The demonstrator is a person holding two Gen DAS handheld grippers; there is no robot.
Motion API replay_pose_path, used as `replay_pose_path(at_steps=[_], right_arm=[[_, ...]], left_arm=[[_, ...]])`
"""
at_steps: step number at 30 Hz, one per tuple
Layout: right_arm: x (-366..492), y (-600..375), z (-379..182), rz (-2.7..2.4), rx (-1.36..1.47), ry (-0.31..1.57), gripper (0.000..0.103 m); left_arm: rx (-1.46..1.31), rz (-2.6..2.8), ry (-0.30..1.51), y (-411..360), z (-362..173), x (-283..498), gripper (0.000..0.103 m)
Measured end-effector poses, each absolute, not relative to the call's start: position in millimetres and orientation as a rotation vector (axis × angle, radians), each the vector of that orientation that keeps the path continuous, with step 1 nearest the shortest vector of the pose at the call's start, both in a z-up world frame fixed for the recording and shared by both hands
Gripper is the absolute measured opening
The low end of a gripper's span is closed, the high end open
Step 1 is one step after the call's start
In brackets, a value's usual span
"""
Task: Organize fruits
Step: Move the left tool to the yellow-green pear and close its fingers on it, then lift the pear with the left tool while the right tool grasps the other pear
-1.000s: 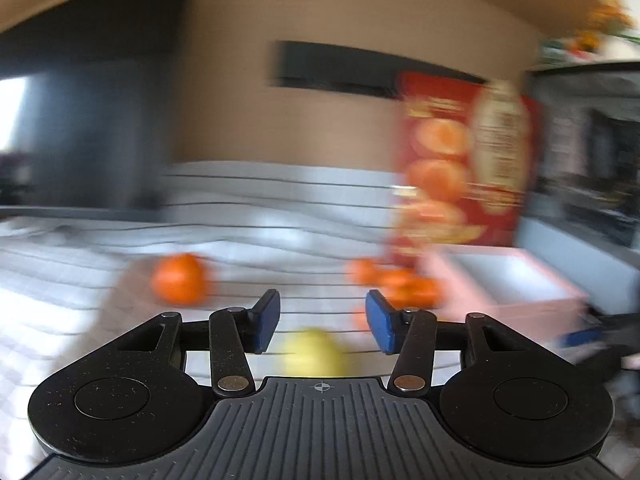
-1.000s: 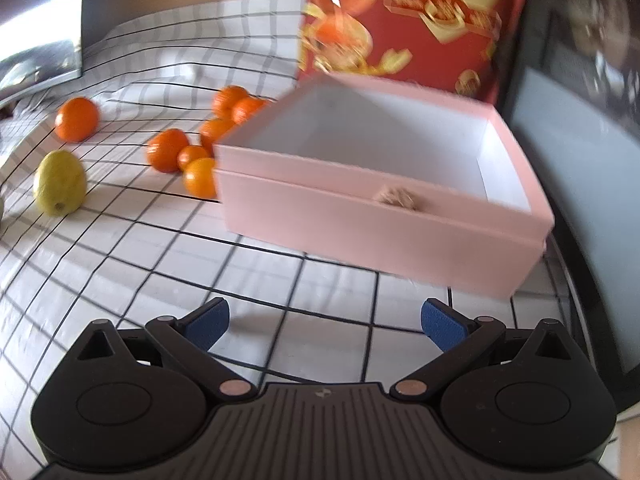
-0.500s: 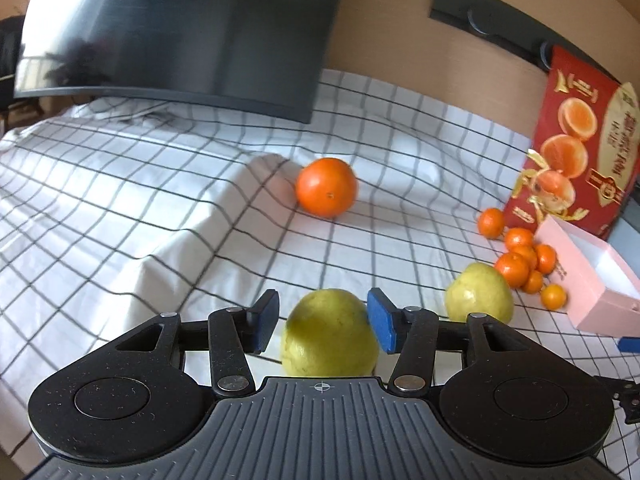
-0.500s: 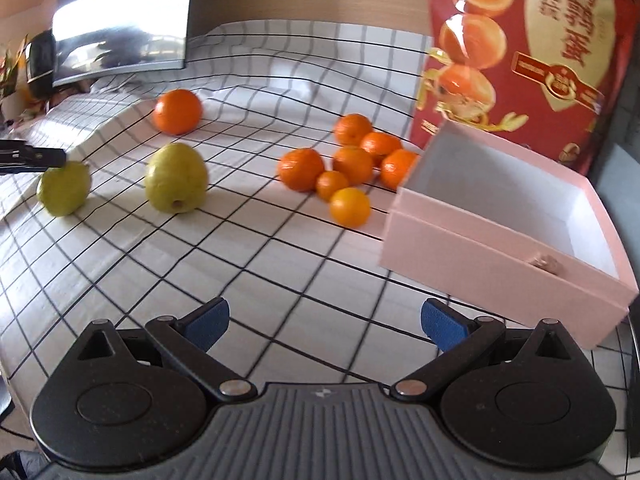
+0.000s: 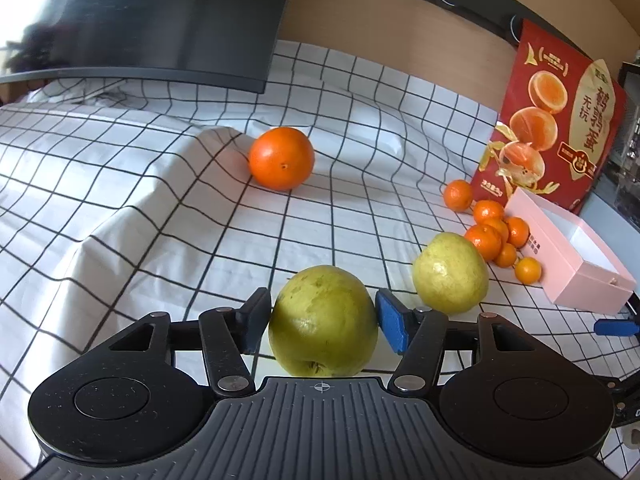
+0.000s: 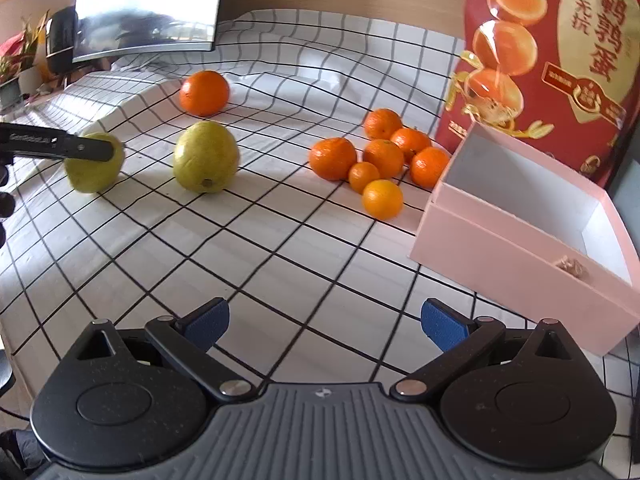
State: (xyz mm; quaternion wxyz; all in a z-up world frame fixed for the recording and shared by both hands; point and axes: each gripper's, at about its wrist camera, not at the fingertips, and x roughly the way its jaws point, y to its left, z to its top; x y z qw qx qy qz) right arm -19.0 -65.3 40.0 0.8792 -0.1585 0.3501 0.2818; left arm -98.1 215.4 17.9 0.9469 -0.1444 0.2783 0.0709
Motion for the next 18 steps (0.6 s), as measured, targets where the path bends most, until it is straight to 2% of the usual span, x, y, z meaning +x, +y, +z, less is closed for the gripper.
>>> replay_pose_path(at_steps=[18], right_arm=[[1.9, -22.7, 63.9, 0.690, -0.265, 0.700, 0.103]], left_arm=[[-0.332, 0.095, 0.552, 199.1, 8.3, -103.8, 0.063]])
